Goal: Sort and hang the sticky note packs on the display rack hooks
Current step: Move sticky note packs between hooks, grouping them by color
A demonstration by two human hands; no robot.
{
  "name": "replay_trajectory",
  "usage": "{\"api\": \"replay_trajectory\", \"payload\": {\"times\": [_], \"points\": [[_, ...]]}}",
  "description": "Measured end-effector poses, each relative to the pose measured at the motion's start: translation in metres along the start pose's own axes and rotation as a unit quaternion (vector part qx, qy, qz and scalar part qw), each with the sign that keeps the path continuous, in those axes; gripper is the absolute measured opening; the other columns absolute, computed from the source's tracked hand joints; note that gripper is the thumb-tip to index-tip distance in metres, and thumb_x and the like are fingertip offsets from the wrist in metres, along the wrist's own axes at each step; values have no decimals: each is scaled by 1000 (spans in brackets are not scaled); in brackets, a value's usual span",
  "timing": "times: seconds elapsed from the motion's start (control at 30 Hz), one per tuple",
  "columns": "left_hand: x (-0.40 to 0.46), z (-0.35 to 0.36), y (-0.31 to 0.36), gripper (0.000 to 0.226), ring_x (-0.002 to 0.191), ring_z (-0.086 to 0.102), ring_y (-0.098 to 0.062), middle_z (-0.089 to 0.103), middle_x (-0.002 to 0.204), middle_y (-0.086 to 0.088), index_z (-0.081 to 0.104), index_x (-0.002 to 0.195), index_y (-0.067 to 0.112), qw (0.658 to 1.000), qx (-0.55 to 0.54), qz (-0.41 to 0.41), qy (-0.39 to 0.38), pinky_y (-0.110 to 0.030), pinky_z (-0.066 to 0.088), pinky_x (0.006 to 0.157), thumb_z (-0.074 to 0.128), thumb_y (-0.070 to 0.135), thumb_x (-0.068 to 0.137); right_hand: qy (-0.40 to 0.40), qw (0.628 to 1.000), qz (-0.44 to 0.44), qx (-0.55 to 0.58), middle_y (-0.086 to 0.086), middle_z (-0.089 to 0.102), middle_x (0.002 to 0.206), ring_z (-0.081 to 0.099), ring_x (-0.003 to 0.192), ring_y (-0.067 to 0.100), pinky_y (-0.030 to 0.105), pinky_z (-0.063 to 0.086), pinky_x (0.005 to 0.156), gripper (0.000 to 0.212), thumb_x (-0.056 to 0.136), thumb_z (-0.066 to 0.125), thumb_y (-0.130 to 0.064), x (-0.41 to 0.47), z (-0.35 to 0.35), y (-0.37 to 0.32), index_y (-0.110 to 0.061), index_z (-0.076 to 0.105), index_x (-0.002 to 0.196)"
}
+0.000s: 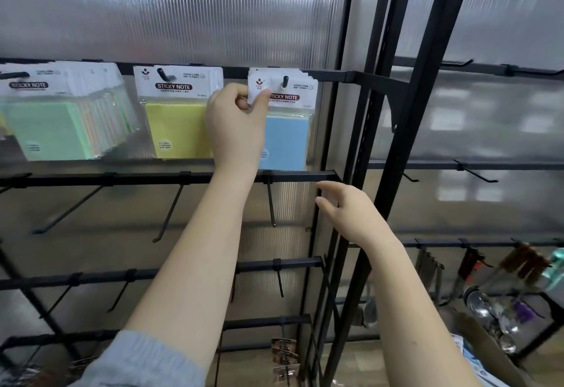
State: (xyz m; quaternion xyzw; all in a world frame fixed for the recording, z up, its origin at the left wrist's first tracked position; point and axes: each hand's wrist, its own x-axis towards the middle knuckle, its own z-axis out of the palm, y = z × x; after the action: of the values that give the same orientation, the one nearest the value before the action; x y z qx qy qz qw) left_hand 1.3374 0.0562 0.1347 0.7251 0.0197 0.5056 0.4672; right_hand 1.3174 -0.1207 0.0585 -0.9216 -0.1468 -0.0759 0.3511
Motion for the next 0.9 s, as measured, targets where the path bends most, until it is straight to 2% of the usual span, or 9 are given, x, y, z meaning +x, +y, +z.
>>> {"api": "replay_trajectory", "payload": {"times": [0.13,0.27,0.4,0.53,0.63,0.73,0.8,0.9], "points": [[-8,-10,-2,12,68,49,-11,49,66,13,56,81,20,1000,-18,-5,7,-22,43,67,67,25,85,35,999,-5,34,-2,53,138,47,128,12,25,36,103,42,98,50,-22,0,-2,0,-19,47,139],[-19,-30,-2,8,60,48,0,52,68,16,59,83,18,1000,5,-19,22,-10,39,61,61,23,89,103,990,-23,98,-2,62,125,53,110,4,14,38,89,33,97,51,-20,1,-5,-9,-16,58,130],[-30,-51,-5,16,70,52,-8,58,76,9,67,92,12,996,55,-52,36,-15,38,65,57,25,92,152,975,-50,154,-7,64,112,54,100,0,5,37,78,29,98,50,-22,9,-15,-24,-16,62,123],[-39,-69,-8,18,80,55,-10,61,86,6,67,98,13,991,99,-87,25,-15,35,66,55,26,93,180,960,-88,194,-15,61,99,55,90,-4,5,39,74,26,98,49,-23,19,-25,-40,-17,64,117],[-44,-78,-8,16,81,55,-10,61,87,6,67,95,16,986,128,-101,15,-16,36,65,53,25,93,175,955,-103,214,-12,66,100,59,92,-2,9,44,76,24,97,50,-26,30,-30,-49,-18,66,113],[-48,-85,-7,14,81,54,-9,60,86,8,64,92,20,981,161,-105,3,-10,33,59,52,25,94,167,955,-112,217,-8,69,104,61,96,2,18,47,80,29,95,51,-30,41,-36,-57,-15,68,114],[-49,-89,-8,14,80,54,-10,59,86,7,64,91,19,979,176,-100,-1,-13,33,61,51,25,94,167,953,-112,226,-9,69,103,62,95,3,19,48,82,29,95,53,-30,46,-40,-62,-15,66,116],[-49,-93,-10,16,80,54,-12,60,86,5,64,92,16,978,184,-93,-5,-17,34,65,51,24,94,189,950,-104,227,-10,65,91,58,84,-1,16,45,74,23,92,59,-32,54,-40,-66,-16,66,107]]}}
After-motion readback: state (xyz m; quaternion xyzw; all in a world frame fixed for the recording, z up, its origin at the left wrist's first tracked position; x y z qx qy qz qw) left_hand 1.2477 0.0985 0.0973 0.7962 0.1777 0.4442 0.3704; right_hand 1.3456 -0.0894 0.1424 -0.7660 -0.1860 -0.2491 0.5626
